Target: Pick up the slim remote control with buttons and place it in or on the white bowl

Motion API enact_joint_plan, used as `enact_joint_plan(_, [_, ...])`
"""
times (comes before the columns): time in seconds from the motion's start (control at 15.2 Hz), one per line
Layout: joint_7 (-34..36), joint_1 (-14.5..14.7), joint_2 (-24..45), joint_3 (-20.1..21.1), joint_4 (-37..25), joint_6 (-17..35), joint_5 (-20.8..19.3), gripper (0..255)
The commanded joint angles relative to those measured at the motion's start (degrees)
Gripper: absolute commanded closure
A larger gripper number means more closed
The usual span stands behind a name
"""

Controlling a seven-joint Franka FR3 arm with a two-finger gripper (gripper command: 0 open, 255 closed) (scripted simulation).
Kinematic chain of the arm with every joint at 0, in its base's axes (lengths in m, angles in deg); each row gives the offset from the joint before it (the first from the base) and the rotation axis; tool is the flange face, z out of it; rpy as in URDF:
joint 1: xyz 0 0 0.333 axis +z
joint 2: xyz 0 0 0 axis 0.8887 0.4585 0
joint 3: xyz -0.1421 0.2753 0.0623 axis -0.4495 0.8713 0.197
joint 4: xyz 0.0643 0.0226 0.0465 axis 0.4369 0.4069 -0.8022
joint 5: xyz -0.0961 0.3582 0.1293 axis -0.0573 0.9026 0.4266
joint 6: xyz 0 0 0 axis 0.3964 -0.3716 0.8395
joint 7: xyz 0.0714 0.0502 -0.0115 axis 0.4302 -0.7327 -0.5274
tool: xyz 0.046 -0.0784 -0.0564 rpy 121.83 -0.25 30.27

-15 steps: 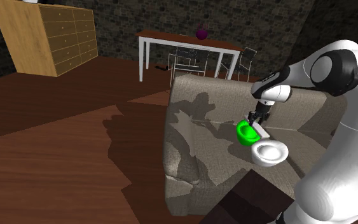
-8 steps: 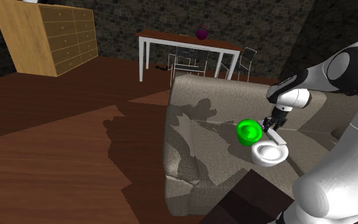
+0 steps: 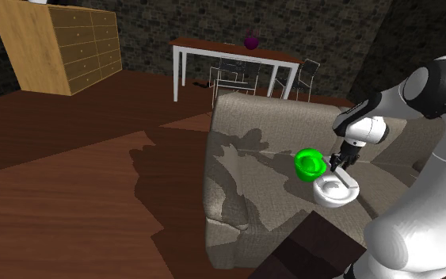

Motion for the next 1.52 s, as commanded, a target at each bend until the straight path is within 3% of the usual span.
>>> enact_joint_plan(0.0, [-0.66,-0.17,1.24,0.31,0.39,1.51,1.03,255])
enact_joint_plan(0.4, [-3.22,-1.16,5.57,1.72,0.9,5.8,4.71,255])
enact_joint_plan(0.92, [-3.21,-1.18,5.56,1.74,0.9,5.8,4.7,255])
enact_joint_plan(0.99, [-3.21,-1.18,5.56,1.74,0.91,5.81,4.7,0])
enact_joint_plan(1.32, [-3.21,-1.18,5.56,1.74,0.91,5.81,4.7,0])
enact_joint_plan(1.45, [-1.13,-0.17,2.02,0.41,0.69,2.48,1.74,0])
